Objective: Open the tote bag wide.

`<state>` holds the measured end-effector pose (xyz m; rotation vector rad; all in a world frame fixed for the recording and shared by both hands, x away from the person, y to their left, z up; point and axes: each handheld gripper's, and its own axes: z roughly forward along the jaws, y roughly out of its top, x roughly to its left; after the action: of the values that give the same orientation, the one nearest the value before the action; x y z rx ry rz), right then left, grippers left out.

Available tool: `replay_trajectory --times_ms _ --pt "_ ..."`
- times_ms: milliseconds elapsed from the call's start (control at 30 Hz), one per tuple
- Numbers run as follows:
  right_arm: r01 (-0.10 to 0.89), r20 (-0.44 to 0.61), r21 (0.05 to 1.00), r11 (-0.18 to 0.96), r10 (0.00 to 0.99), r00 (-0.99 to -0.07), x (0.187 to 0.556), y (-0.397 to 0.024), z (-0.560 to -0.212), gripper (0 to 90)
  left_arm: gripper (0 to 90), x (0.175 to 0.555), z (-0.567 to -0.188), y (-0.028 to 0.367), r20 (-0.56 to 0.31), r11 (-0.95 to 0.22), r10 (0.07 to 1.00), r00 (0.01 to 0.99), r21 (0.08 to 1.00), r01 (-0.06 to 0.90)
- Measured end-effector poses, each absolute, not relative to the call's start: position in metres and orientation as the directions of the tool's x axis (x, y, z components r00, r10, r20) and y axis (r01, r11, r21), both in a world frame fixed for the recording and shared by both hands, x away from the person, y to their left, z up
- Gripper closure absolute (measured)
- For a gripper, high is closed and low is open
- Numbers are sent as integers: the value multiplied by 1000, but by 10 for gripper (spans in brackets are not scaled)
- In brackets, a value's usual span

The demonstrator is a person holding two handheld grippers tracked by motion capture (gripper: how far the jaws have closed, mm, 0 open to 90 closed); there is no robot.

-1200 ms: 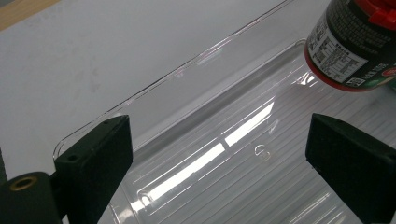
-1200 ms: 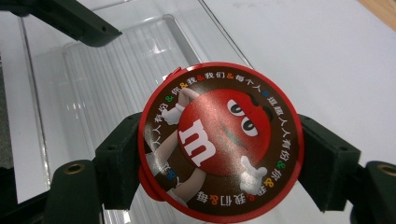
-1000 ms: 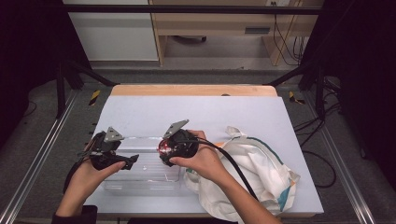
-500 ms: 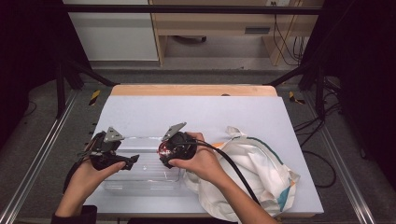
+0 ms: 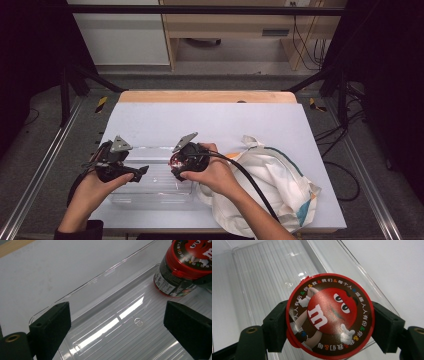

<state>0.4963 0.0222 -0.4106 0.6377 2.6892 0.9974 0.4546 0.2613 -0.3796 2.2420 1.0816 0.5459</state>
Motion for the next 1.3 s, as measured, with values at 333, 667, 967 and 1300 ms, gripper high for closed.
replay_trajectory --times_ms 333,667,967,1300 --pt "324 -44 650 687 460 -887 495 25 -413 260 75 455 -380 261 107 -501 802 588 658 562" --pt "328 -42 640 695 458 -888 496 27 -417 260 75 455 -380 261 108 -500 802 587 658 562" --pt "329 -43 635 699 457 -888 496 27 -418 259 75 455 -380 261 108 -502 802 588 656 564" --pt "323 -51 629 708 452 -891 496 28 -419 259 75 455 -380 261 108 -502 802 587 656 564"
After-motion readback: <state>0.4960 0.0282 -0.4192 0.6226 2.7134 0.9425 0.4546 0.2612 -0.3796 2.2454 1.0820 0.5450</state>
